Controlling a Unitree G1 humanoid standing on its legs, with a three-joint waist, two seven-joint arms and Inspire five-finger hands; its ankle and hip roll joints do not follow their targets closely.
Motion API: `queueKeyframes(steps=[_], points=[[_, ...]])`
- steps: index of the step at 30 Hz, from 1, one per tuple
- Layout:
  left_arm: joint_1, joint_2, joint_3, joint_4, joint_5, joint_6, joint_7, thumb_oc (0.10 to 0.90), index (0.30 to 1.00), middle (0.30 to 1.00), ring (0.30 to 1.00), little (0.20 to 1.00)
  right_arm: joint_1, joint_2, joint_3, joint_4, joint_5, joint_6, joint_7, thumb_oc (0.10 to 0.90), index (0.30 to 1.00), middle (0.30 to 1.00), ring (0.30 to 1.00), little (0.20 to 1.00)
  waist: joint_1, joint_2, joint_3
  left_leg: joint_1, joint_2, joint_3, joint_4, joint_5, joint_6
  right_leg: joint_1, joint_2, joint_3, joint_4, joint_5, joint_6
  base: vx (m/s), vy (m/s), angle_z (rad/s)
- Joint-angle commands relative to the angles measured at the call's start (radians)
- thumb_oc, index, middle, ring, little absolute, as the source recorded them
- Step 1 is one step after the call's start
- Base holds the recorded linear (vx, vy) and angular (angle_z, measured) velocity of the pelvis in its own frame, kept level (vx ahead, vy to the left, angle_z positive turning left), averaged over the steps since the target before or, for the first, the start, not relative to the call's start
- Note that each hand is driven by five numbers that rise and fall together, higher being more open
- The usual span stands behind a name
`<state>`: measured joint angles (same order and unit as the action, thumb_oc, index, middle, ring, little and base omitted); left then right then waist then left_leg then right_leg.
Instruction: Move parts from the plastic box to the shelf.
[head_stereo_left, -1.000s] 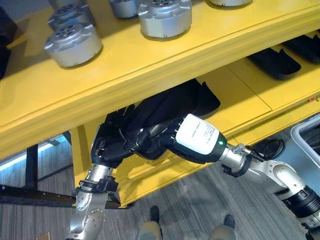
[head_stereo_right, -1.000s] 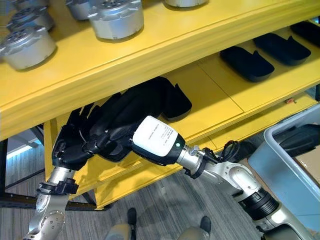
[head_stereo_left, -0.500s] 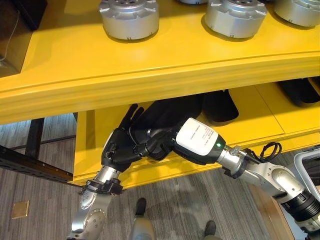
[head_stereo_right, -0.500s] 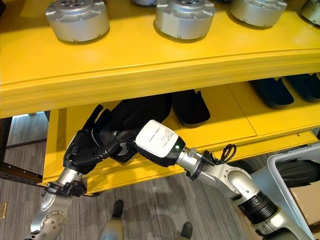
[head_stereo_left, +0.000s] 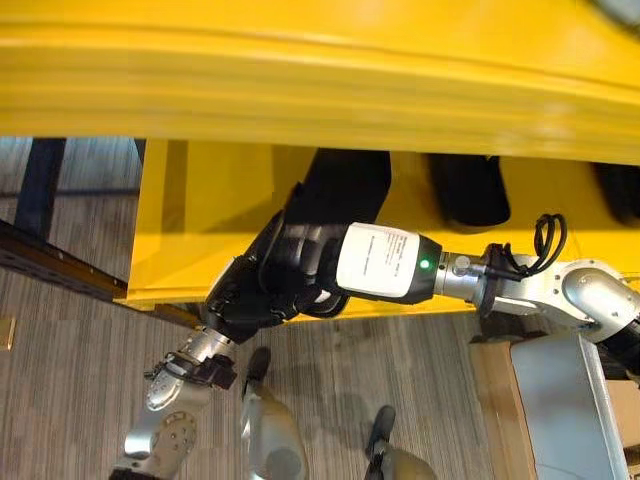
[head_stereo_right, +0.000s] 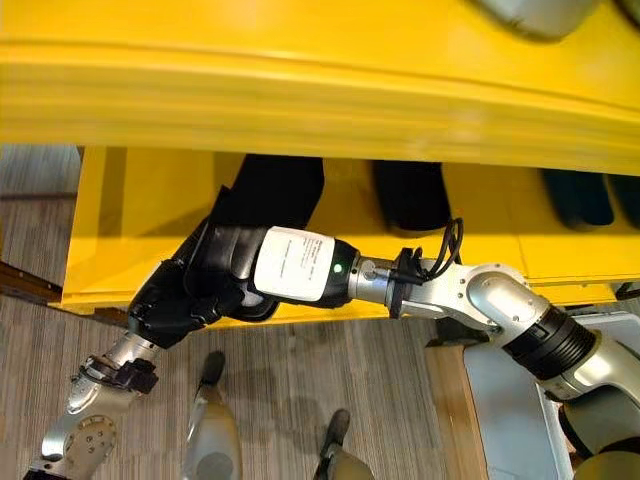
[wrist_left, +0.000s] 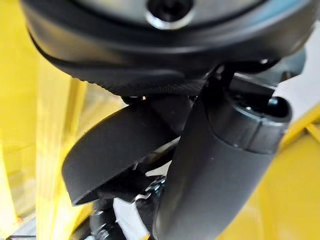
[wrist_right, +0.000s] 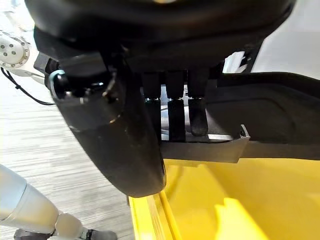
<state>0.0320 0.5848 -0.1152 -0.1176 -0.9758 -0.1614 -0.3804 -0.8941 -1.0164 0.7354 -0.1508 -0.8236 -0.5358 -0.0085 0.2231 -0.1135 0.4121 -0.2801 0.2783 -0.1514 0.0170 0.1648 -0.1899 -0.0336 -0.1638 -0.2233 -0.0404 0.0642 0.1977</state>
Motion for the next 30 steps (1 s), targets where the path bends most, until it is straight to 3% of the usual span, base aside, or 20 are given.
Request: queueKeyframes(steps=[1,7,11,18,25,30], points=[[-0.079,0.025,-0.027,-0.148,-0.013,-0.079,-0.084,0.9,1.0,1.0,1.0,1.0,-0.186,0.027,0.014,-0.03,0.091,0.038,-0.097,0.4,0.3,0.3,0.3,0.3,0.017,-0.041,-0.03,0.001,0.011,0.038,0.01,-0.053,0.049,-0.09,0.058,0.04,0.201,-0.147,-0.111,-0.01,-0.225,0.14],[-0.08,0.036,-0.044,-0.146,-0.007,-0.063,-0.118,0.9,1.0,1.0,1.0,1.0,-0.264,0.021,0.077,0.041,0.084,0.131,-0.16,0.4,0.3,0.3,0.3,0.3,0.047,-0.062,0.004,-0.051,0.039,-0.003,0.018,-0.029,0.041,-0.135,0.088,0.019,0.263,-0.171,-0.13,0.0,-0.162,0.18],[-0.073,0.048,-0.06,-0.149,-0.001,-0.067,-0.13,0.9,1.0,1.0,1.0,1.0,-0.289,0.026,0.038,0.107,0.115,0.195,-0.209,0.4,0.3,0.3,0.3,0.3,0.059,-0.072,0.032,-0.087,0.049,-0.027,0.035,-0.025,0.038,-0.163,0.102,0.016,0.303,-0.189,-0.137,-0.02,-0.124,0.13],[-0.088,0.061,-0.068,-0.144,-0.018,-0.079,-0.135,0.9,1.0,1.0,1.0,1.0,-0.314,0.045,-0.017,0.208,0.071,0.238,-0.24,0.4,0.3,0.3,0.3,0.3,0.066,-0.072,0.06,-0.137,0.053,-0.05,0.068,-0.023,0.033,-0.193,0.106,0.009,0.343,-0.208,-0.142,-0.04,-0.067,0.04],[-0.09,0.088,-0.062,-0.164,-0.041,-0.052,-0.161,0.9,1.0,1.0,1.0,1.0,-0.413,0.024,-0.005,0.304,0.089,0.316,-0.244,0.4,0.3,0.3,0.3,0.3,0.078,-0.074,0.085,-0.189,0.068,-0.076,0.097,-0.014,0.027,-0.23,0.112,0.005,0.401,-0.228,-0.145,-0.02,-0.062,0.02],[-0.087,0.104,-0.067,-0.157,-0.048,-0.055,-0.167,0.9,1.0,1.0,1.0,1.0,-0.458,-0.006,0.018,0.338,0.082,0.328,-0.253,0.4,0.3,0.3,0.3,0.3,0.078,-0.081,0.088,-0.209,0.074,-0.084,0.11,-0.011,0.026,-0.255,0.119,0.006,0.439,-0.24,-0.149,0.0,-0.035,0.06]])
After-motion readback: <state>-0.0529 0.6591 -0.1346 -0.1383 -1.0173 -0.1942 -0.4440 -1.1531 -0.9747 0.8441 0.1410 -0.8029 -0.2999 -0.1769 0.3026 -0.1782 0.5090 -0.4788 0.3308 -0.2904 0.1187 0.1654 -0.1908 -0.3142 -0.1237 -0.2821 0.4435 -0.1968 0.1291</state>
